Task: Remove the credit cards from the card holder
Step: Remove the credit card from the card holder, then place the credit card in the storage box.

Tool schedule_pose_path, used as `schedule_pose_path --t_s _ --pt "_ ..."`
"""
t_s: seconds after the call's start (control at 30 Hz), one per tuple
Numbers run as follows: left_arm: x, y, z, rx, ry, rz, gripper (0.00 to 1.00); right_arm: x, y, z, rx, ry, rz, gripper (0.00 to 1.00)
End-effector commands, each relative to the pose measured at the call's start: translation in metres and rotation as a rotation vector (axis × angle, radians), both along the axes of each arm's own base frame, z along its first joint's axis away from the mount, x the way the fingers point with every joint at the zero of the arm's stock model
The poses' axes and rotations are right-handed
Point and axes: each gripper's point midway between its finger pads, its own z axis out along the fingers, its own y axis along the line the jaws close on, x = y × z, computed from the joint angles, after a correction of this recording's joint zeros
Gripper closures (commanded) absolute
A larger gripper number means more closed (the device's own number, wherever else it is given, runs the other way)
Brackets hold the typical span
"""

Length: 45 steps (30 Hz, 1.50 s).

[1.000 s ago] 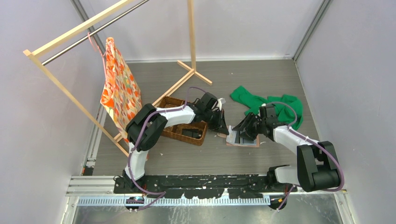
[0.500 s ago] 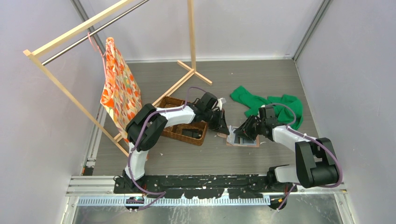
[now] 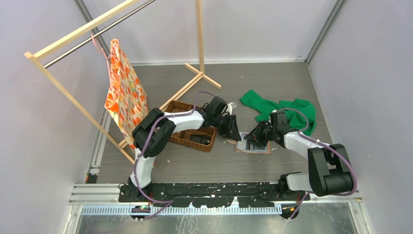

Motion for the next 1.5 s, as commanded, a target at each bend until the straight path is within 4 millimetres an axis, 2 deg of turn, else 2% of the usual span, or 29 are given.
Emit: schedule_pose_path --t_s 0.0,0.37,0.43,0.53,0.57,0.73,0.83,0.97,1.17,1.23,1.33,1.47 --pt "0.006 -0.010 0.011 -0.058 -0.014 -0.015 0.74 -0.003 -0.001 -0.005 -0.009 0.010 -0.002 0.69" --pt "0.001 -0.017 0.004 -0.050 -0.007 -0.026 0.75 -0.003 -0.001 -0.005 -0.006 0.011 -0.002 0.68" --pt "0.001 -0.017 0.003 -0.047 -0.008 -0.025 0.80 -0.003 -0.001 -0.005 -0.006 0.010 -0.001 0.68" --pt "0.001 -0.017 0.003 -0.042 -0.007 -0.020 0.97 -0.003 -0.001 -0.003 -0.004 0.008 -0.001 0.68" --pt "0.001 -0.016 0.003 -0.038 -0.005 -0.019 0.99 -0.003 0.000 -0.002 -0.003 0.007 0.000 0.68" --pt "0.002 -0.012 0.013 -0.024 -0.028 -0.007 0.99 0.000 -0.001 0.019 -0.007 -0.028 0.006 0.65" --pt "0.006 -0.005 0.025 0.002 -0.064 0.006 0.99 0.002 -0.009 0.041 -0.043 -0.054 -0.004 0.57" --pt "0.017 0.010 0.048 0.039 -0.107 0.065 0.99 0.009 -0.022 0.080 -0.076 -0.122 -0.042 0.45" --pt "0.048 0.038 0.090 0.056 -0.202 0.222 0.99 0.018 -0.035 0.118 -0.116 -0.210 -0.094 0.44" --pt "0.060 0.051 0.099 0.084 -0.237 0.301 0.99 0.018 -0.035 0.122 -0.118 -0.217 -0.093 0.45" --pt "0.083 0.080 0.102 0.172 -0.278 0.481 0.99 0.017 -0.035 0.122 -0.116 -0.212 -0.091 0.45" --pt "0.103 0.101 0.115 0.198 -0.316 0.691 1.00 0.017 -0.030 0.118 -0.078 -0.213 -0.098 0.46"
